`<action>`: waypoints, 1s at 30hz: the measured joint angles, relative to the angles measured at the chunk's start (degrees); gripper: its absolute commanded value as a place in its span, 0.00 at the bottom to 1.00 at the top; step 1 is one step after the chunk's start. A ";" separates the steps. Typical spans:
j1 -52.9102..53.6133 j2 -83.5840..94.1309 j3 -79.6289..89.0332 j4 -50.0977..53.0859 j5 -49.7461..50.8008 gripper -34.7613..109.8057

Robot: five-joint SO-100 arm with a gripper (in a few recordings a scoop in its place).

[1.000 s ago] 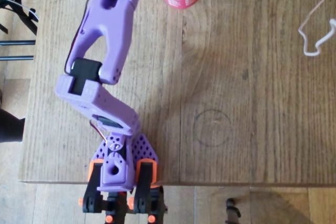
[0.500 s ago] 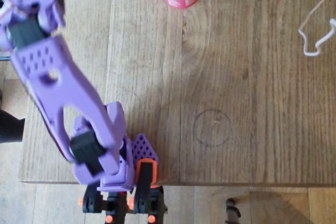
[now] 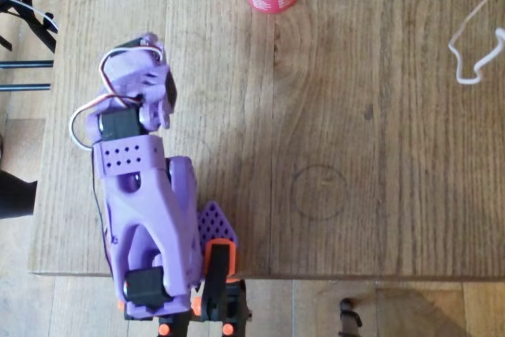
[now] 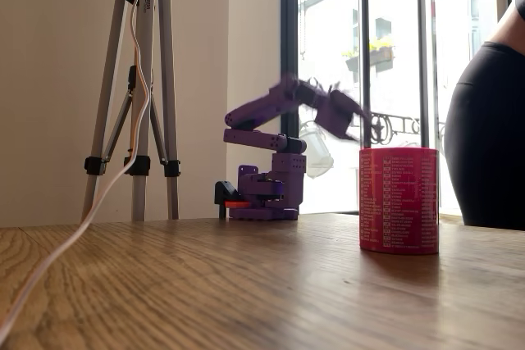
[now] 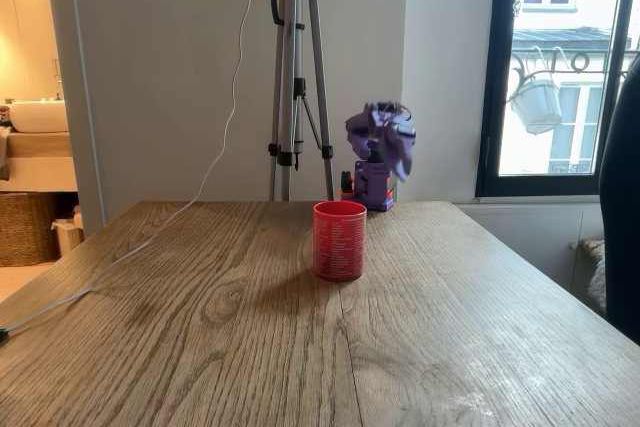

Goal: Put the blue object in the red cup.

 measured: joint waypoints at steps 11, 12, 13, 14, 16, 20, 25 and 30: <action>11.87 12.30 14.06 4.31 0.00 0.25; 11.69 13.71 14.68 6.24 0.00 0.25; 11.07 15.12 14.94 7.29 0.00 0.25; 11.60 16.35 15.38 8.44 0.44 0.25; 12.83 15.29 16.08 10.81 1.67 0.25; 13.10 17.14 16.26 11.78 2.37 0.25; 13.10 17.14 16.26 11.87 2.99 0.25; 13.89 17.14 16.26 11.87 2.72 0.25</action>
